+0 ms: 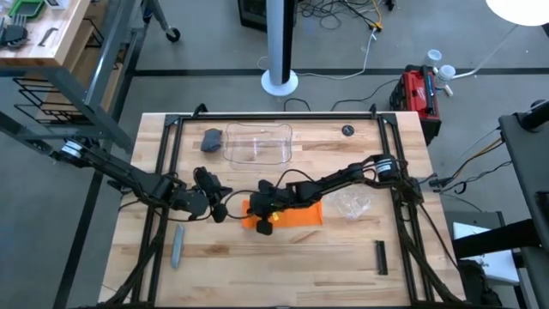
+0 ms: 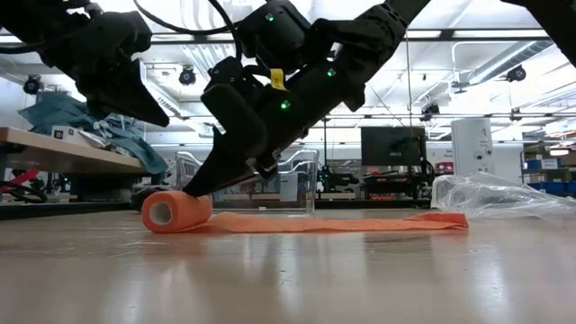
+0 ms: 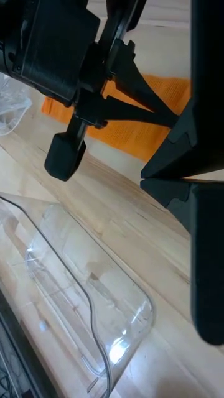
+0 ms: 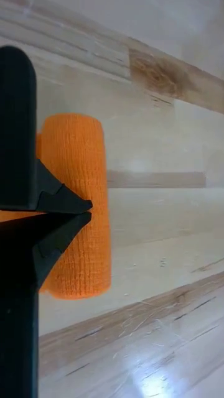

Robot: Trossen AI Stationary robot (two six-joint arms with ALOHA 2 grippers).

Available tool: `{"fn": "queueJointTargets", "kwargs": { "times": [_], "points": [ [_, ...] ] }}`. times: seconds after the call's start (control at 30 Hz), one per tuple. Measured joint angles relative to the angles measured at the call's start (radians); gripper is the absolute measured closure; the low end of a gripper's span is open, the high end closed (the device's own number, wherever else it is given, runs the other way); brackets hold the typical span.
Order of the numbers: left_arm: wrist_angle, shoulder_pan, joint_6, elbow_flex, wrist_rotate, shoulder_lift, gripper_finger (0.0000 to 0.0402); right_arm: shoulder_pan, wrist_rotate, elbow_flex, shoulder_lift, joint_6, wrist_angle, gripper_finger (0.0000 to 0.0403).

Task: Roll bandage
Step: Roll the orange bandage

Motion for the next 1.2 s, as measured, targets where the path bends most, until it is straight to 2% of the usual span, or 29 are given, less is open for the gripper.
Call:
{"fn": "queueJointTargets", "kwargs": {
  "times": [0.33,0.8,1.2],
  "points": [
    [-0.001,0.000,0.000,0.000,0.000,-0.001,0.0401,0.012,0.013,0.001,-0.007,0.018,-0.073,0.0403],
    [-0.011,0.000,0.000,0.000,0.000,-0.001,0.0401,0.015,0.053,-0.007,-0.075,-0.018,-0.299,0.0403],
    [-0.014,0.000,0.000,0.000,0.005,-0.001,0.0401,0.015,0.059,-0.010,-0.130,-0.041,-0.278,0.0403]
  ]
}}
